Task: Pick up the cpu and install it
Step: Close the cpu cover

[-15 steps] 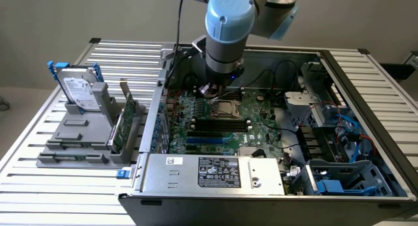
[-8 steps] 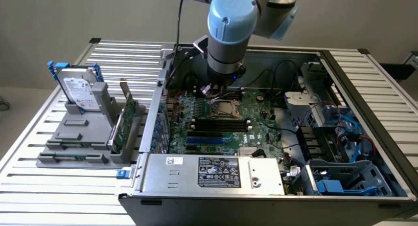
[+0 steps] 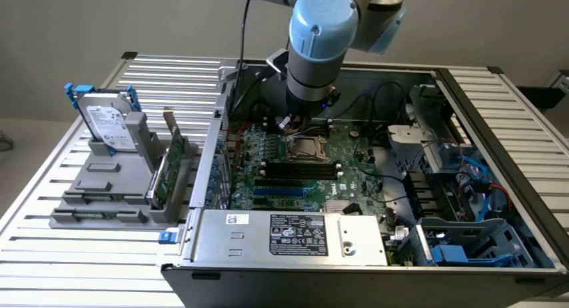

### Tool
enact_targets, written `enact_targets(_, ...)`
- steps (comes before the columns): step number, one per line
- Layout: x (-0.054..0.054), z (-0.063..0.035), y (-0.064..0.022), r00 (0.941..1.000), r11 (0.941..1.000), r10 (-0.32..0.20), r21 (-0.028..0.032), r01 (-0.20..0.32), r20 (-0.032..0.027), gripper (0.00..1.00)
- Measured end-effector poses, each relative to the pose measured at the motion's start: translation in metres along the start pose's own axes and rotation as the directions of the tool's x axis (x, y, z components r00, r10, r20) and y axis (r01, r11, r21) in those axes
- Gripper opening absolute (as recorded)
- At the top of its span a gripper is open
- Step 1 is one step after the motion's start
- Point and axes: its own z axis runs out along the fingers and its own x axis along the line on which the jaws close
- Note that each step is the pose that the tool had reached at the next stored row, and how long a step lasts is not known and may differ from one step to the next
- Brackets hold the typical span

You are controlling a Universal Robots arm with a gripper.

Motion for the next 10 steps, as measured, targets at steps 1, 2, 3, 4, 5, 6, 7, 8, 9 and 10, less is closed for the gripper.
enact_targets(1, -0.0008, 0.0, -0.0007, 1.0, 1.0, -0.004, -0.0018, 0.004, -0.0006, 0.11)
enact_targets(2, -0.0017, 0.0001, -0.0016, 1.0, 1.0, -0.007, -0.0038, 0.007, -0.001, 0.11)
enact_targets(3, -0.0025, 0.0001, -0.0024, 0.9999, 0.9999, -0.011, -0.0059, 0.011, -0.0014, 0.11)
enact_targets(4, -0.0031, 0.0002, -0.003, 0.9999, 0.9999, -0.015, -0.0079, 0.015, -0.0017, 0.11)
enact_targets(5, -0.0036, 0.0003, -0.0034, 0.9998, 0.9998, -0.019, -0.0097, 0.019, -0.0021, 0.11)
enact_targets(6, -0.004, 0.0004, -0.0038, 0.9997, 0.9997, -0.022, -0.0116, 0.022, -0.0026, 0.11)
enact_targets(7, -0.0044, 0.0004, -0.0043, 0.9997, 0.9996, -0.026, -0.0132, 0.026, -0.0032, 0.11)
enact_targets(8, -0.005, 0.0004, -0.0048, 0.9995, 0.9994, -0.03, -0.015, 0.03, -0.004, 0.11)
enact_targets(9, -0.0055, 0.0005, -0.0053, 0.9994, 0.9993, -0.034, -0.017, 0.034, -0.0046, 0.11)
enact_targets(10, -0.006, 0.0005, -0.0058, 0.9993, 0.9991, -0.038, -0.0188, 0.038, -0.0051, 0.11)
